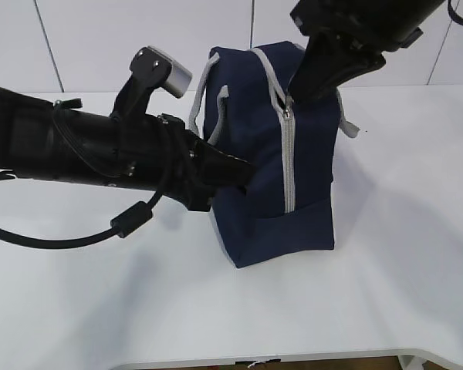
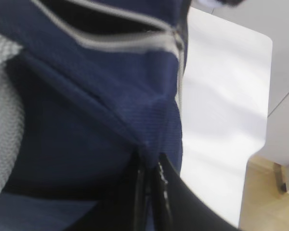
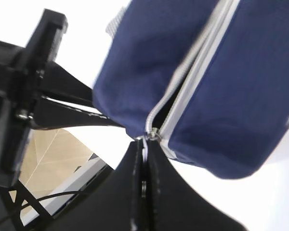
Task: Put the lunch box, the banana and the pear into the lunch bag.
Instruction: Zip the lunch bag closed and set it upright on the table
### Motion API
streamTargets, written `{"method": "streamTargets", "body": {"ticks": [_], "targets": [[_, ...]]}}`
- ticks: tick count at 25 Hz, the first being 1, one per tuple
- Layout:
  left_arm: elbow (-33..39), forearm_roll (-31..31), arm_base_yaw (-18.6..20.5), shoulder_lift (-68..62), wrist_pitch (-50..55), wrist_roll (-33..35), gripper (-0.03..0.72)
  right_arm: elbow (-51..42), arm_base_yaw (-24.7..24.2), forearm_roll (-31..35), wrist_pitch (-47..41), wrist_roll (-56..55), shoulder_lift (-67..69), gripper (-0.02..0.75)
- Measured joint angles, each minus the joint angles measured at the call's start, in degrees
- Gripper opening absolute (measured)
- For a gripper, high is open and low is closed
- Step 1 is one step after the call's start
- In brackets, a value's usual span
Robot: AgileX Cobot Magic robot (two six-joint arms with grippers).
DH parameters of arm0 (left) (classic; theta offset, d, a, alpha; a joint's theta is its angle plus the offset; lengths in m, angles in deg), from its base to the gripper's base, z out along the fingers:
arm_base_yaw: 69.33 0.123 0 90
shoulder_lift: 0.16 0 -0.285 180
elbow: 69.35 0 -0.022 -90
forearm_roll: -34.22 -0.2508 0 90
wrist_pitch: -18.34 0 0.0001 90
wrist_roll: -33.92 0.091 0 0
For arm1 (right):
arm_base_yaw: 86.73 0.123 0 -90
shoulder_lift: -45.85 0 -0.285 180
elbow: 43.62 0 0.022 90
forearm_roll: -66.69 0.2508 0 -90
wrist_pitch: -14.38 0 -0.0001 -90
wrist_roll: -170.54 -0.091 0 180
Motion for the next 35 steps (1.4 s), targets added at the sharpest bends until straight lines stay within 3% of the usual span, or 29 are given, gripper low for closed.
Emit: {"method": "streamTargets", "body": {"ticks": [15,35], "targets": [[0.0,-0.1,0.0,0.0,0.0,0.0,-0.015,2.05,0.0,-0.44,-0.43,-3.87,0.0,0.018],[0.1,-0.11,0.0,0.0,0.0,0.0,-0.015,11.97,0.0,-3.48,3.39,-7.27,7.09,0.018]]}}
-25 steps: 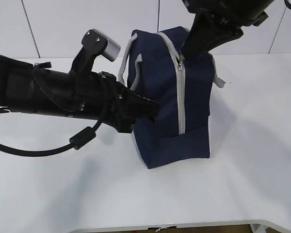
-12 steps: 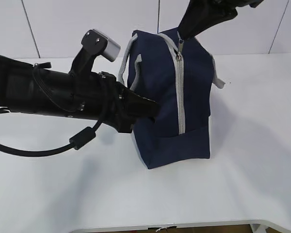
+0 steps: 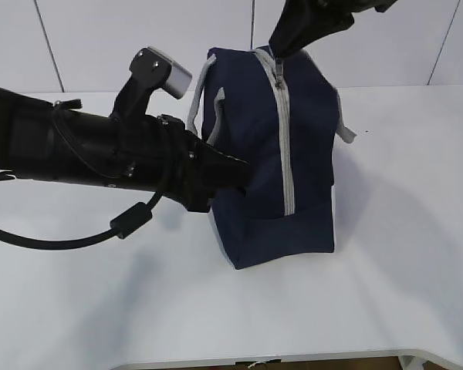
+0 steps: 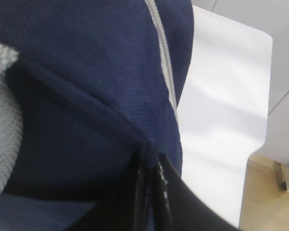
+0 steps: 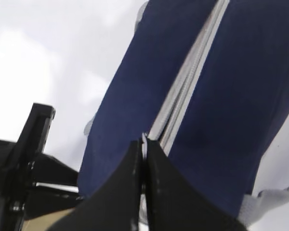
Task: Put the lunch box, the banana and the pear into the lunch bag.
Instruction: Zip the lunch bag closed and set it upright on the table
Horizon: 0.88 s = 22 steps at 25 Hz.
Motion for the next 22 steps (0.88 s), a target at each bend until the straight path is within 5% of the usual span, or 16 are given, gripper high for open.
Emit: {"method": "streamTargets", "body": {"ticks": [11,22], "targets": [[0.0,0.0,0.0,0.0,0.0,0.0,-0.015,0.69,0.0,-0.29,8.28,-0.71,2.18,0.018],[0.0,-0.11,0.0,0.0,0.0,0.0,-0.015,14.55,-0.81,-2.69,7.98,-1.45,11.87,0.018]]}}
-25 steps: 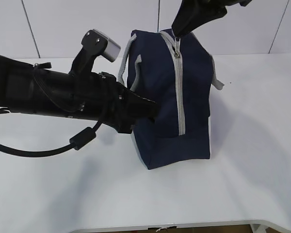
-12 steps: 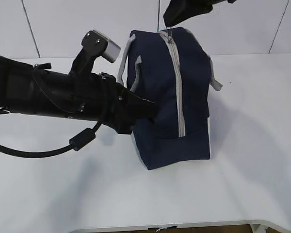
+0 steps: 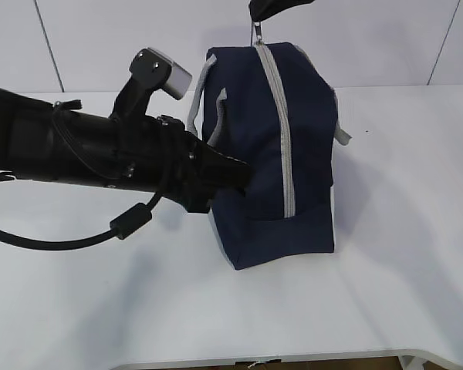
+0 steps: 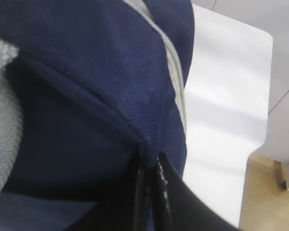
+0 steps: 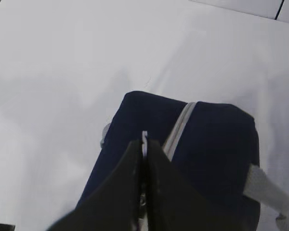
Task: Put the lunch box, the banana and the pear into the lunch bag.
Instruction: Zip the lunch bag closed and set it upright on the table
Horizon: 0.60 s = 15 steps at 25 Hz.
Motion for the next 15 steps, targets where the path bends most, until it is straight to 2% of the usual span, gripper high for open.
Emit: {"method": "streamTargets", "body": {"ticks": [15], "targets": [[0.0,-0.1,0.0,0.0,0.0,0.0,-0.015,19.61,-2.46,-0.78,-0.57,-0.13,17.84,0.018]]}}
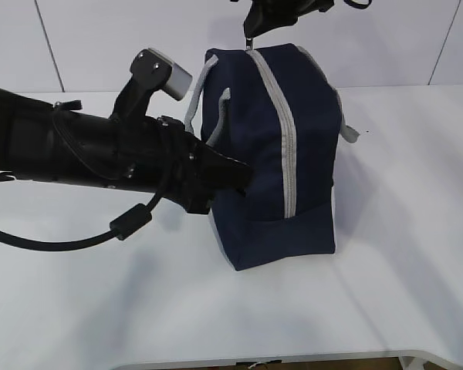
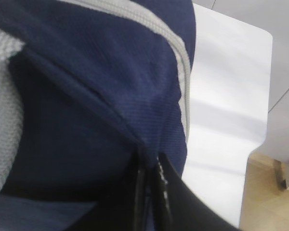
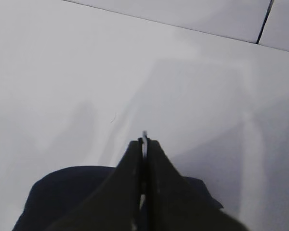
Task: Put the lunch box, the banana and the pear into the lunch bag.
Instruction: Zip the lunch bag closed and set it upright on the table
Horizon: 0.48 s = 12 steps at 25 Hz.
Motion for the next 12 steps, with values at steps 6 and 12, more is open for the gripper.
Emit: {"method": "streamTargets", "body": {"ticks": [6,12], "targets": [[0.0,-0.11,0.0,0.0,0.0,0.0,-0.015,4.16,0.0,-0.86,0.36,-0.23,4.16,0.018],[0.0,-0.18,0.0,0.0,0.03,0.0,-0.015,4.9,-0.31,-1.57,3.71,-0.23,5.1,0.018]]}}
